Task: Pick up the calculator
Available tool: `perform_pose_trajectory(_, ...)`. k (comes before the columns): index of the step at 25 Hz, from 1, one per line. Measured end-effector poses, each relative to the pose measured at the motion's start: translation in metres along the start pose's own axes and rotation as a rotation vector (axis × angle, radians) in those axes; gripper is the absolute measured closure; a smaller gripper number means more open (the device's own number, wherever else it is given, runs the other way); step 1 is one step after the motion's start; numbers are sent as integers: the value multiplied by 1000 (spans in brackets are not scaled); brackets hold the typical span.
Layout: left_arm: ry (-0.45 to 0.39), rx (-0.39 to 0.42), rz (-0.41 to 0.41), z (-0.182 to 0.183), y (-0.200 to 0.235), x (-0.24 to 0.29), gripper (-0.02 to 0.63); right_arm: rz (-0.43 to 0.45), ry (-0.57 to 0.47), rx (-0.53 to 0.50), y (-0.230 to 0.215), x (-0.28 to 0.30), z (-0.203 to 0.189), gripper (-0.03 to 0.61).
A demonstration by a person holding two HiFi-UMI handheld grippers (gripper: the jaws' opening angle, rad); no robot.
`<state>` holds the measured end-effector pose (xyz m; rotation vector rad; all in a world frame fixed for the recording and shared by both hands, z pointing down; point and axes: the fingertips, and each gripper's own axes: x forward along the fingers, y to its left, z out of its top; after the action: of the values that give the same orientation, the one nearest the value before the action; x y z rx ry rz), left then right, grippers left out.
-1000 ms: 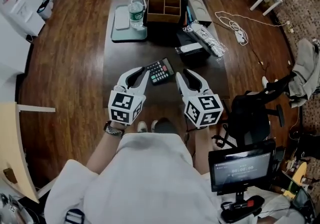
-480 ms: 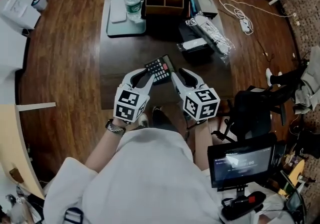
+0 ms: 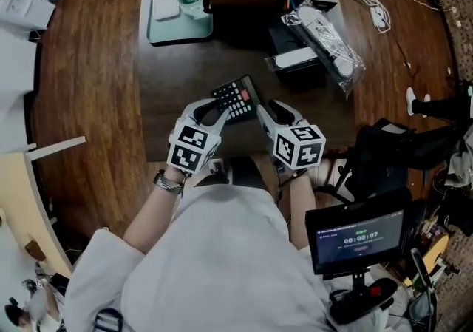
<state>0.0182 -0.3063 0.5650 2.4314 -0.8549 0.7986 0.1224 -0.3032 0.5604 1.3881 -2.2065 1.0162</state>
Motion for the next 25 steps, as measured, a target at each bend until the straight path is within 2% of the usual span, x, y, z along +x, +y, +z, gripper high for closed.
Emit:
perform_pose_trajectory(7,81,-17,-9,-14,20,20,480,-44,104,61,-37,32,-34,448)
perform_pose_trajectory(12,115,-51,-14,-26,26,31,480,-7,183,108,-41,48,-60,448)
perform_pose_trajectory(15,135,-87,-30,-34,26,38,480,2,198,149,-46,55,-66,448)
perform_pose_trajectory(19,173,-60,-22,-44,28,46,479,-10,216,158,-51,64,-73,448)
perform_pose_trajectory(25,220,-70,-12,-57,35,57,469,6,254,165,-52,67,-80,451)
